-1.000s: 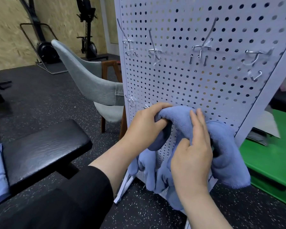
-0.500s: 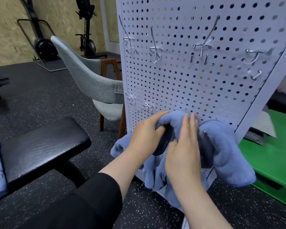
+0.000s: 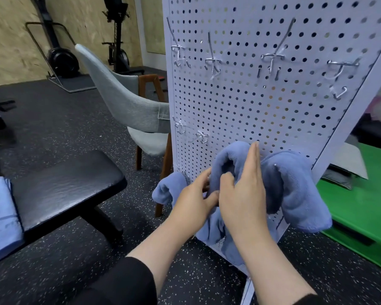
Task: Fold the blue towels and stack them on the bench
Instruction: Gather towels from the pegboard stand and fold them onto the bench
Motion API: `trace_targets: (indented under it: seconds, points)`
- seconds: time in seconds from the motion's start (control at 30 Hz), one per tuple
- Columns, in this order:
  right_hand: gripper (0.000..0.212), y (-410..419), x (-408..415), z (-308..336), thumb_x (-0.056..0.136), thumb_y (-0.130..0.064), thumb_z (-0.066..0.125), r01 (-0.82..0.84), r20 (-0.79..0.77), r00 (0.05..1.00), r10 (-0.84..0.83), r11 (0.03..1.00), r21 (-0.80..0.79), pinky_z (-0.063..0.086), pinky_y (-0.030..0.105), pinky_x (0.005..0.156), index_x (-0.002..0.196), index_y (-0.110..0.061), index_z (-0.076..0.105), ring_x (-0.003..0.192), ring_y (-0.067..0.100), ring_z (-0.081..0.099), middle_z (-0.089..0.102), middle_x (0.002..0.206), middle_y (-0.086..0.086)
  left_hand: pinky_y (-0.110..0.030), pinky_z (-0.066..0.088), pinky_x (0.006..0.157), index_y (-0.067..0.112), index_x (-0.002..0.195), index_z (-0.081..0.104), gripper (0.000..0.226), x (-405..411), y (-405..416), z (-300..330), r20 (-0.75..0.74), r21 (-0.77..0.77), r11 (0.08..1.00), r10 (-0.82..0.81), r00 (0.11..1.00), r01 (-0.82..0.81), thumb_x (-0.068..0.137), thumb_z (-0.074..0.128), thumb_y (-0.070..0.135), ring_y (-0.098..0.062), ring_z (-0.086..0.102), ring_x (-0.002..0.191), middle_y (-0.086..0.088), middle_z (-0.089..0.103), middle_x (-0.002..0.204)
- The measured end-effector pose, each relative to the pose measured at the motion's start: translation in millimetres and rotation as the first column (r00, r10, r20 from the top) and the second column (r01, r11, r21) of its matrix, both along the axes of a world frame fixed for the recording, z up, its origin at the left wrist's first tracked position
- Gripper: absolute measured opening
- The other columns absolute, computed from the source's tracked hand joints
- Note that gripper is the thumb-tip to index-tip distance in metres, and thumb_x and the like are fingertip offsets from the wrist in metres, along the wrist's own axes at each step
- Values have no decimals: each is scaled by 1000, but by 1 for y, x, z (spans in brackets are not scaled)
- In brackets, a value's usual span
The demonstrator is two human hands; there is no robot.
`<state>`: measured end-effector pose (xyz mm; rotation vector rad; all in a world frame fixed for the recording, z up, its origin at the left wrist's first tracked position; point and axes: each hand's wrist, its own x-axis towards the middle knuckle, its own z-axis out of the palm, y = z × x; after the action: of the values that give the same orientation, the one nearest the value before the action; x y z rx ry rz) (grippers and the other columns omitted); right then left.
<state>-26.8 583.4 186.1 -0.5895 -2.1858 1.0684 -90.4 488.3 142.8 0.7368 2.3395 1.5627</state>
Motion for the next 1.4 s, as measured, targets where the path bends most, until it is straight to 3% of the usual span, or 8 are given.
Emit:
trace_targets:
  seconds: [0.07, 0.17, 0.3, 0.63, 0.83, 1.03, 1.23, 1.4]
  points:
    - [73, -9, 2, 7, 101, -15, 49, -21, -81, 996, 26, 998, 66, 14, 15, 120, 163, -22, 11, 157, 12, 12, 12, 171, -6, -27, 50, 102, 39, 142, 49, 47, 3, -20, 0, -35, -87, 996, -18, 999, 15, 98, 57, 23, 6, 57, 121, 22, 62, 133]
    - [60, -34, 3, 17, 102, -15, 52, -89, -184, 976, 120, 982, 168, 6, -5, 107, 158, -18, 32, 155, 7, 13, 16, 169, -10, -32, 45, 109, 39, 147, 44, 50, 8, -71, 11, -109, -205, 976, 59, 992, -81, 100, 55, 28, 2, 50, 130, 22, 54, 144]
    - [46, -85, -1, 23, 100, -16, 55, -276, -177, 934, 311, 941, 198, 8, -1, 111, 146, -18, 53, 148, 0, 25, 30, 163, -13, -29, 47, 102, 37, 139, 55, 37, 25, -167, 40, -225, -289, 908, 244, 943, -304, 102, 54, 34, -5, 59, 116, 15, 63, 134]
    - [35, -259, -5, -11, 103, -32, 54, -761, 243, 647, 723, 630, 152, 34, 24, 112, 137, -30, 61, 137, 3, 45, 51, 146, -21, -39, 49, 93, 27, 126, 62, 30, 75, -379, 28, -416, -527, 568, 477, 774, -633, 102, 48, 39, -20, 58, 118, 6, 65, 127]
    - [42, -334, -29, -47, 102, -32, 56, -824, 427, 556, 713, 539, 173, 35, 26, 109, 143, -23, 56, 136, 13, 49, 54, 149, -8, -41, 52, 87, 21, 122, 62, 31, 86, -421, 2, -391, -624, 504, 461, 797, -598, 103, 45, 39, -23, 58, 114, 2, 63, 122]
    - [44, -401, -93, -85, 99, -38, 60, -859, 587, 512, 627, 397, 324, 42, 43, 104, 134, -14, 50, 126, 29, 54, 56, 136, 3, -36, 46, 78, 24, 125, 58, 30, 79, -452, -9, -382, -624, 492, 486, 786, -608, 103, 46, 41, -22, 57, 112, 3, 61, 119]
    - [94, -448, -162, -137, 92, -56, 62, -854, 703, 518, 487, 253, 454, 19, 56, 121, 159, -11, 12, 156, 19, 13, 14, 168, 4, -35, 44, 75, 26, 126, 59, 29, 67, -464, -9, -354, -633, 486, 510, 784, -602, 102, 49, 39, -24, 60, 109, 2, 62, 120]
    - [87, -445, -182, -165, 95, -44, 62, -799, 702, 595, 391, 190, 571, 21, 55, 122, 159, -12, 12, 156, 22, 12, 14, 168, 6, -34, 46, 77, 28, 126, 59, 29, 62, -468, -6, -354, -610, 493, 531, 770, -620, 102, 49, 40, -23, 60, 110, 3, 62, 119]
